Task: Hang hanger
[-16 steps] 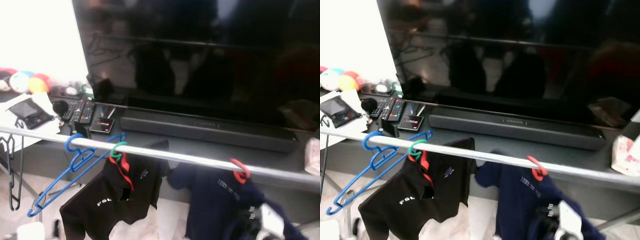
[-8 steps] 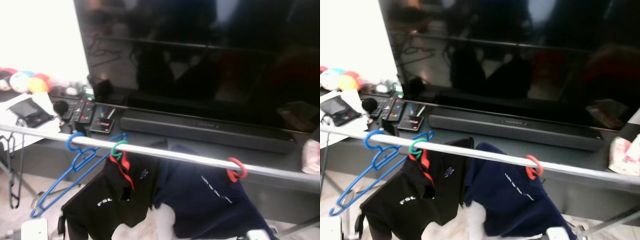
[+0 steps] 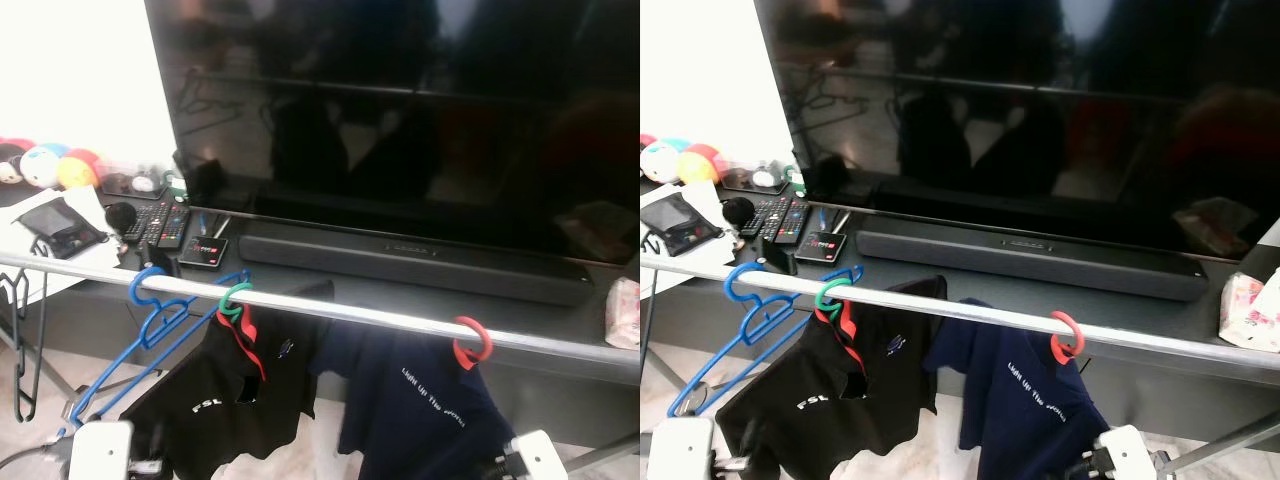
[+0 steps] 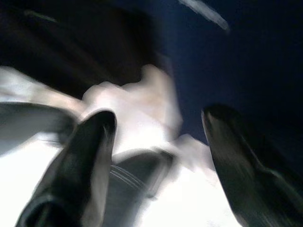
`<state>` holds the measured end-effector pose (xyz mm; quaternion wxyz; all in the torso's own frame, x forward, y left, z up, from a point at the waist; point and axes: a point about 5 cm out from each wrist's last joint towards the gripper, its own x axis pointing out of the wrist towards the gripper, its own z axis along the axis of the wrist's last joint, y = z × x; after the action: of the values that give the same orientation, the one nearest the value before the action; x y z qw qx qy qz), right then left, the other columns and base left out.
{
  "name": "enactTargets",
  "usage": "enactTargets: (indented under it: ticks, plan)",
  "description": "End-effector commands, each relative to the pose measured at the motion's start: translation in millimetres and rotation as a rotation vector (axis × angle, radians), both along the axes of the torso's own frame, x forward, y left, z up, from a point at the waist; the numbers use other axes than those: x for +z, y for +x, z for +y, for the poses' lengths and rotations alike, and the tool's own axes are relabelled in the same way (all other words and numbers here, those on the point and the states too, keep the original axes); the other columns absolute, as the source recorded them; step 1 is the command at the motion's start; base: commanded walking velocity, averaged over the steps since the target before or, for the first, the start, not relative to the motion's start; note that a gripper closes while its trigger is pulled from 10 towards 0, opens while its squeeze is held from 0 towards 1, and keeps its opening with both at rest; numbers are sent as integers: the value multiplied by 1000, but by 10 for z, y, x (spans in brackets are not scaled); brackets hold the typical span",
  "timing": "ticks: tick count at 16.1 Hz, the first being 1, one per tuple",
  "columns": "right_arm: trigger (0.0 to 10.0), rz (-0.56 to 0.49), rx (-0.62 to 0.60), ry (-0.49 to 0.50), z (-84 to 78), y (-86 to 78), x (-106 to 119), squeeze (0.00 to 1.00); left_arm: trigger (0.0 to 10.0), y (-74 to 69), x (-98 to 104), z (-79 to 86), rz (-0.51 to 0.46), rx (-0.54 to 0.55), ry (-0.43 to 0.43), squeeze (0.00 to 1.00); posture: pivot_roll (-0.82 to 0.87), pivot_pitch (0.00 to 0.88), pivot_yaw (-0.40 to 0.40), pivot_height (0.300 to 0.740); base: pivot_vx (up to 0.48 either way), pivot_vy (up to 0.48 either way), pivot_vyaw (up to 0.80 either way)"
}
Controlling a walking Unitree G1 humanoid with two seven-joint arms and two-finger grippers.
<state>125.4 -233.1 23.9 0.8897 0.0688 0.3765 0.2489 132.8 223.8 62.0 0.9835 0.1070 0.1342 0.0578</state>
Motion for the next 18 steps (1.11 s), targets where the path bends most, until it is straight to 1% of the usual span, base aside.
enactTargets:
  ticks: [1,3,4,5,6,7,8,9,10,11,12,13,15,17,18]
  plan:
    - [10000,-52,70,77,103,72,167,0,10000,32,23,-88,8,-60,5,0,-22,0,-47,716,0,0,0]
    - [10000,-80,140,96,198,129,256,0,10000,101,72,-175,-5,-118,13,0,-22,0,-47,716,0,0,0]
    - [10000,-113,155,130,268,176,337,0,10000,151,131,-218,-25,-135,11,0,-19,0,-48,716,0,0,0]
    - [10000,-217,86,149,354,371,441,0,10000,273,251,-288,-89,-146,-2,0,-10,0,-54,716,0,0,0]
    - [10000,-285,28,176,421,498,501,0,10000,365,324,-347,-141,-145,-15,0,-2,0,-55,716,0,0,0]
    - [10000,-350,13,217,502,562,580,0,10000,437,377,-413,-187,-157,-10,0,4,0,-57,716,0,0,0]
    - [10000,-388,-15,245,541,600,634,0,10000,469,407,-451,-210,-162,-9,0,16,0,-59,716,0,0,0]
    - [10000,-451,-51,285,625,653,745,0,10000,525,463,-547,-245,-178,-15,0,16,0,-60,716,0,0,0]
    - [10000,-487,-60,312,698,669,815,0,10000,547,507,-632,-264,-198,-21,0,14,0,-58,716,0,0,0]
    - [10000,-518,-75,334,755,687,867,0,10000,558,536,-713,-277,-207,-55,0,14,0,-58,716,0,0,0]
    - [10000,-558,-105,332,786,713,913,0,10000,561,553,-808,-285,-234,-74,0,11,0,-55,716,0,0,0]
    - [10000,-608,-154,315,792,759,959,0,10000,570,561,-872,-291,-260,-71,0,12,0,-56,716,0,0,0]
    - [10000,-662,-201,291,848,841,1031,0,10000,599,618,-940,-319,-283,-67,0,8,0,-54,716,0,0,0]
    - [10000,-686,-202,240,916,890,1039,0,10000,632,705,-983,-358,-309,-38,0,7,0,-53,716,0,0,0]
    - [10000,-684,-200,241,942,893,1028,0,10000,643,732,-989,-367,-307,-40,0,21,0,-55,716,0,0,0]
